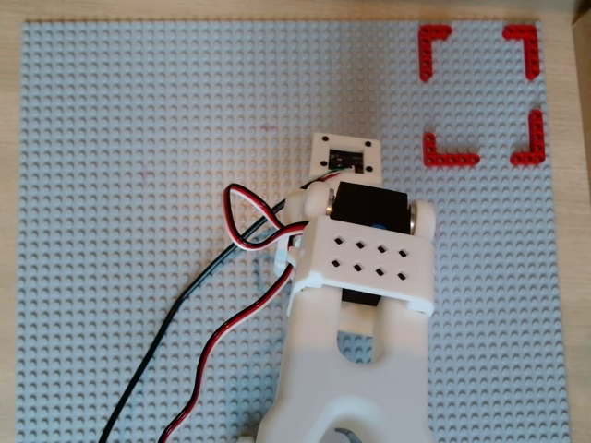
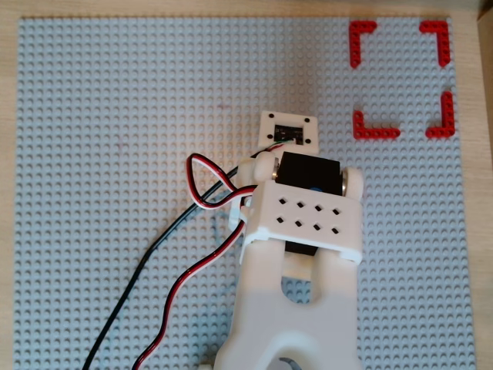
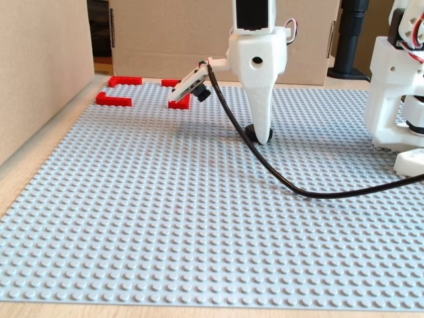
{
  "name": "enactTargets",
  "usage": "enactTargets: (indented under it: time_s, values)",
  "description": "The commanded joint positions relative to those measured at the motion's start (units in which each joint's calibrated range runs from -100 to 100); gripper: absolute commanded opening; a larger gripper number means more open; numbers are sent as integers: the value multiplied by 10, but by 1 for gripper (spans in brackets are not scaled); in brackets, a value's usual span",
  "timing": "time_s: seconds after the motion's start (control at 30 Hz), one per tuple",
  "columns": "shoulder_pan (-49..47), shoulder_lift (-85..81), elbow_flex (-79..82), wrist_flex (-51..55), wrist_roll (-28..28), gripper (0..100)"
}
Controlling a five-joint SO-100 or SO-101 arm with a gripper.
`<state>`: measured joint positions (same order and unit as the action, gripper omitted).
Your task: Grab the Lego and store it in red box
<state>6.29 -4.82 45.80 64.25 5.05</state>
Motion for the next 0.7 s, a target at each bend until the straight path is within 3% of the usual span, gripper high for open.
enactTargets:
  time_s: [0.0, 0.17, 0.67]
  values:
    - [0, 1, -7, -9, -1, 9]
    - [1, 0, -32, 5, -1, 4]
    - [6, -1, -296, 212, -2, 4]
